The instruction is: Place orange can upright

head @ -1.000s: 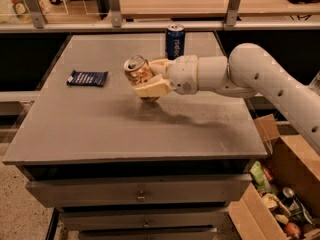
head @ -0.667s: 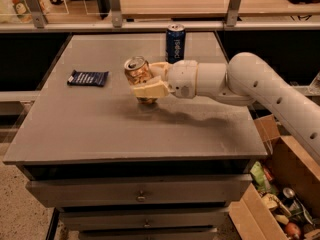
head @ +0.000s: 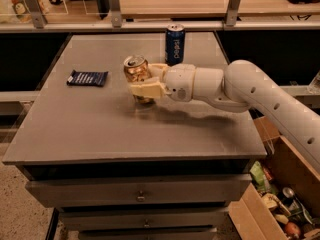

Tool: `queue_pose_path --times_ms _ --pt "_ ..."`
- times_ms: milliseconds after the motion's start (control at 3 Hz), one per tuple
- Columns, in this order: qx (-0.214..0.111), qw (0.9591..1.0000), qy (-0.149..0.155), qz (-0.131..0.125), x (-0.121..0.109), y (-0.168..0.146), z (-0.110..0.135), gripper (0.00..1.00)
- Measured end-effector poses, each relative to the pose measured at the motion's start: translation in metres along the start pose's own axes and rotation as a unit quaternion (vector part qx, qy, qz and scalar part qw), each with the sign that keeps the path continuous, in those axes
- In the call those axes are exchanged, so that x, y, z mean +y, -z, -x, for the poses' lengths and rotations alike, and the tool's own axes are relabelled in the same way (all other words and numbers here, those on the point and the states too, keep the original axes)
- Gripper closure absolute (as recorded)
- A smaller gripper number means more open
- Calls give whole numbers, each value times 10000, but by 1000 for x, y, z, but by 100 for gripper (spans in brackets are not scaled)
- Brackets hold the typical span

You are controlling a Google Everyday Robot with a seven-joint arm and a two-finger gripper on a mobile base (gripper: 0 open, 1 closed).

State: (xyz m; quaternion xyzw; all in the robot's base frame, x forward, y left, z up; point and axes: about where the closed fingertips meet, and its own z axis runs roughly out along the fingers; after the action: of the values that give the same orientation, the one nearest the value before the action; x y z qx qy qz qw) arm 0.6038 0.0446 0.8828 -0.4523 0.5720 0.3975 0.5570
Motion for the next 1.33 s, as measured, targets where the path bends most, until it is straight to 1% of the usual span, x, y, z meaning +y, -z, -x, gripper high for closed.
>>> queue_pose_path --times_ms 333,667,1000,1333 --pt "61 10000 10 3 1 -2 1 14" --pt "93 9999 13 -48 0 0 0 0" --pt "150 9998 35 -112 -1 3 -1 0" --pt "319 9994 91 -76 -1 4 1 0"
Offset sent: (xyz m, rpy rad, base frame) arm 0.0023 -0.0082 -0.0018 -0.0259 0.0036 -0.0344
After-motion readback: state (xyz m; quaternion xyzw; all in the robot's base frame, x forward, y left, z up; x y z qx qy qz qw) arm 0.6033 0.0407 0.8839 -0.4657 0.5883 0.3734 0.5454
